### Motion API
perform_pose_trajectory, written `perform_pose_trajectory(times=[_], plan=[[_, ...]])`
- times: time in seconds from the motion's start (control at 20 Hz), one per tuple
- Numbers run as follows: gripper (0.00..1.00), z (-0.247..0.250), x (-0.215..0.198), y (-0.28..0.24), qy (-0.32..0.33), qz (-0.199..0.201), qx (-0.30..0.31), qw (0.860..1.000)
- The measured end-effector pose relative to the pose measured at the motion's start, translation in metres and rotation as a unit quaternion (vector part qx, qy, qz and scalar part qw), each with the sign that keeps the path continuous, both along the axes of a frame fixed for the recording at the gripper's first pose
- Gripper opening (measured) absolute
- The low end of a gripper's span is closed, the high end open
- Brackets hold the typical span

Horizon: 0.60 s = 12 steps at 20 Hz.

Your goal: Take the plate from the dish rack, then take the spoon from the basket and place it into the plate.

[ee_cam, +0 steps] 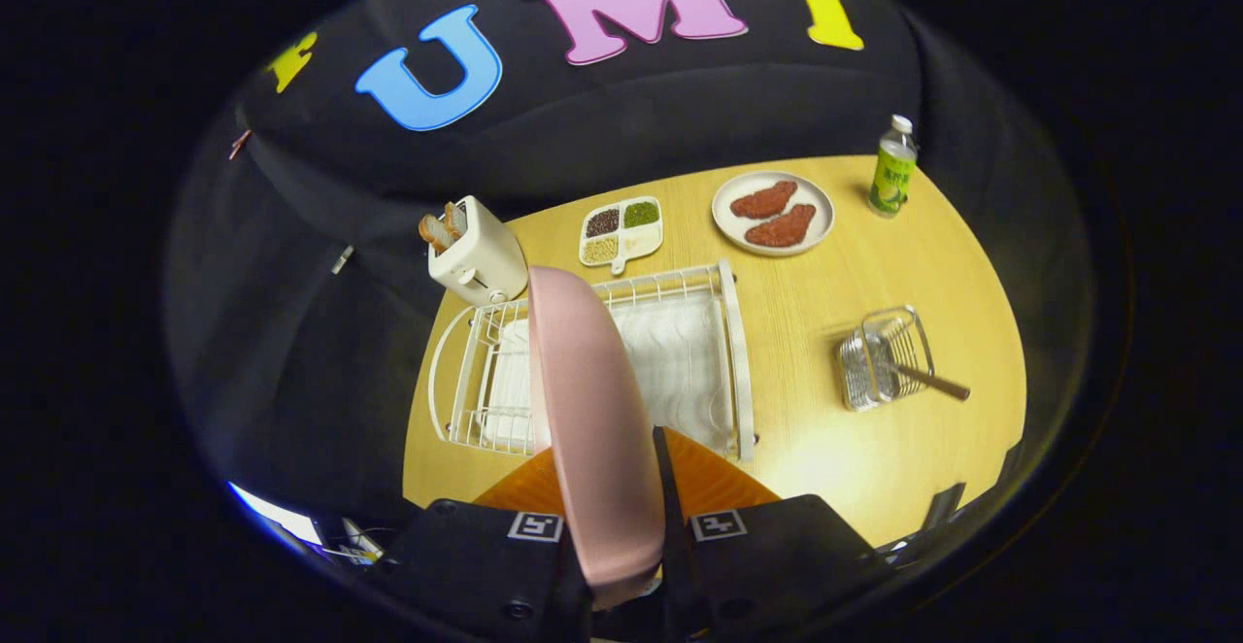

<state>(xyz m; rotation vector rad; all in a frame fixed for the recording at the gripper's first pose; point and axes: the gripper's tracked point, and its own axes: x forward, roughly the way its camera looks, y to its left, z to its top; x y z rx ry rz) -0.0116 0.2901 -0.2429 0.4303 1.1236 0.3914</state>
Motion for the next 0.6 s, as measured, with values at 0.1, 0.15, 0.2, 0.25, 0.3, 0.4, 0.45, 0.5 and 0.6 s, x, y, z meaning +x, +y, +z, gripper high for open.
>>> perform_pose_trajectory(times=[0.1, 0.15, 0.2, 0.25, 0.3, 0.4, 0.45, 0.5, 0.6], plan=[[0.33, -0.019, -0.031, -0.011, 0.033, -0.017, 0.038, 0.999], [0.33, -0.031, -0.045, -0.016, 0.046, -0.023, 0.052, 0.997], [0.33, -0.042, -0.059, -0.02, 0.059, -0.027, 0.063, 0.996], [0.33, -0.052, -0.073, -0.021, 0.07, -0.027, 0.073, 0.995], [0.33, -0.063, -0.085, -0.024, 0.079, -0.024, 0.078, 0.993], [0.33, -0.081, -0.103, -0.023, 0.092, -0.02, 0.083, 0.992], [0.33, -0.088, -0.111, -0.02, 0.101, -0.02, 0.088, 0.991], [0.33, -0.096, -0.117, -0.013, 0.109, -0.016, 0.095, 0.989], [0.33, -0.116, -0.129, 0.0, 0.12, -0.002, 0.09, 0.989]])
